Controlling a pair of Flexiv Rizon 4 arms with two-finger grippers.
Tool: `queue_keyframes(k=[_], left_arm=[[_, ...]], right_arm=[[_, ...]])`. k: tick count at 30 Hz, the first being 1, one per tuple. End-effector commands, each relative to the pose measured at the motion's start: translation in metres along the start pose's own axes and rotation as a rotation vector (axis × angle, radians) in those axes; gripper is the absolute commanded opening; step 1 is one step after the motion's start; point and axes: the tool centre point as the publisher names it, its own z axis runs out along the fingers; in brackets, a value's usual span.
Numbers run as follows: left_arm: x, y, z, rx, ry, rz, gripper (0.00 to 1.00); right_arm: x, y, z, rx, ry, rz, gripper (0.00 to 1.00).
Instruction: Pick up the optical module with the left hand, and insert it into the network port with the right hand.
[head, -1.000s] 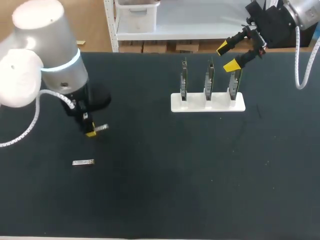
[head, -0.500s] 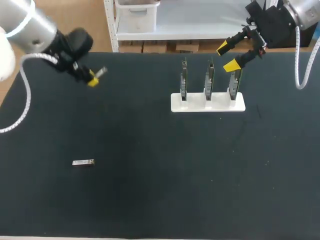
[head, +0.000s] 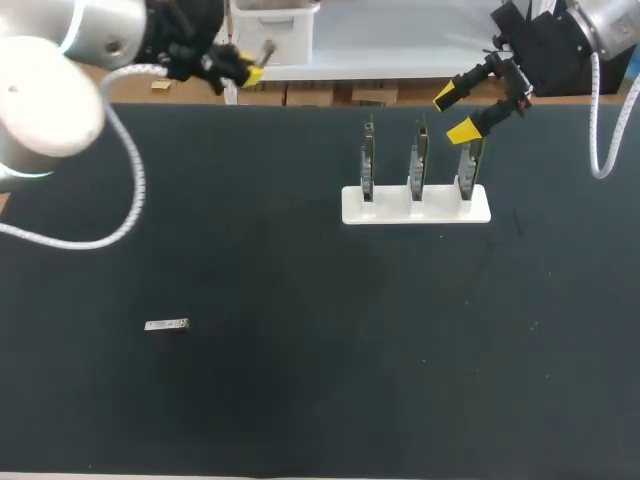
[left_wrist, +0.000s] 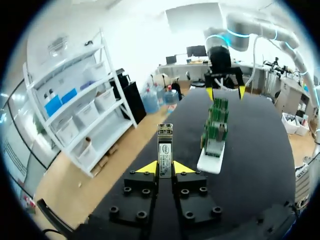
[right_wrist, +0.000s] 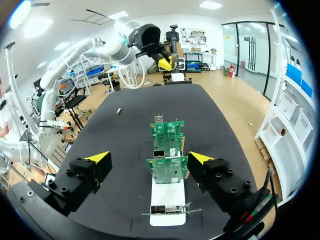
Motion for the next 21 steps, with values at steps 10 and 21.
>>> queue_keyframes(k=[10,21], left_arm=[[-0.081,-0.025,0.064,0.167,-0.291,0.079,0.00],[-0.114,-0.077,0.085,0.297,-0.417,0.104,0.00]], right_arm=[[0.000,0.000,0.000,0.000,0.000,0.000,1.00],[0.000,0.000,0.000,0.000,0.000,0.000,1.00]])
